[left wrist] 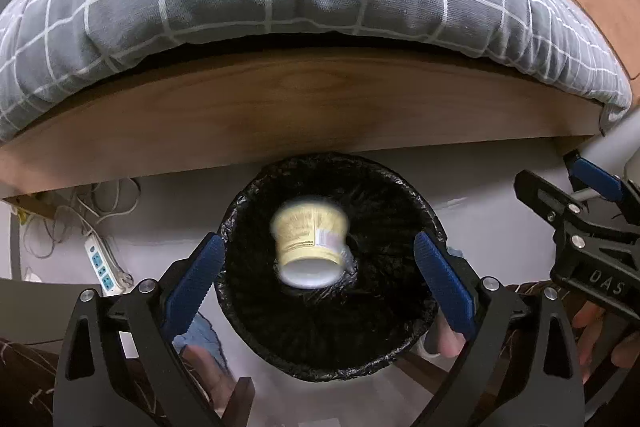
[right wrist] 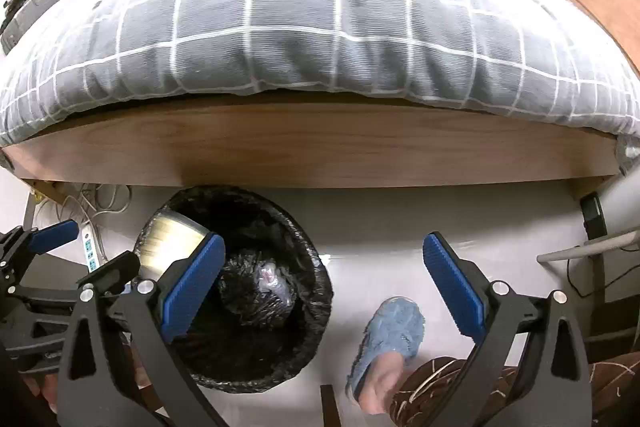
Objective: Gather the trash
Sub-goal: 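Open the left gripper to drop the yogurt cup into the bin, then move both grippers back over the bed toward the tissue and white box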
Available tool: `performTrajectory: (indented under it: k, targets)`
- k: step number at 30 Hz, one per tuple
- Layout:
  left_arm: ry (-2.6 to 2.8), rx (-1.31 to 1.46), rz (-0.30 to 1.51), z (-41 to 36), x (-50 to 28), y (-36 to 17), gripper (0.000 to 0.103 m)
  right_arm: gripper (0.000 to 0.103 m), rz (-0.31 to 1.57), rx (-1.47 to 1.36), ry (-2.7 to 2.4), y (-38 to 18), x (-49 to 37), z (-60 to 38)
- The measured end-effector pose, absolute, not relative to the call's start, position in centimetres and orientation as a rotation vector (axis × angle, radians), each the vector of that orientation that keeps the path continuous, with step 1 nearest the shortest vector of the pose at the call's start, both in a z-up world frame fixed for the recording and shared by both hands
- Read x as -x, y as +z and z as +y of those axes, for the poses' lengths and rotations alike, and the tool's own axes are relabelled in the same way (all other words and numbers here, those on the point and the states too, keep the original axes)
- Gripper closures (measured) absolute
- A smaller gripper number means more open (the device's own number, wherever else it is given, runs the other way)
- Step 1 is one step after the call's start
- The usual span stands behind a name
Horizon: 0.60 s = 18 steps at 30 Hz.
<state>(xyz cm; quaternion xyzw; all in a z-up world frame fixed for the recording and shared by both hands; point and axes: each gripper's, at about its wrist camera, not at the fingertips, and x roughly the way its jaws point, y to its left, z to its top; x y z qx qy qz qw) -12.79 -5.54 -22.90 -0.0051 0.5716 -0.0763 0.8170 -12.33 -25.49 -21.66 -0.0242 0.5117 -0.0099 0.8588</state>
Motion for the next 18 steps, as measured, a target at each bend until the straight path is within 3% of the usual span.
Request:
performTrajectory:
  k: [6,18]
  targets:
    - [-0.142,0.020,1.170,-4.8,12.3,-21.1,0.006,0.008,0.987,0.086,-0.003,-18.2,11.9,-24.7]
    - [-0.101,0.058,0.989,-4.0,11.0,-12.8,0.006,0.008,0.857,0.067,0.008,-12.6,10.3,-24.5]
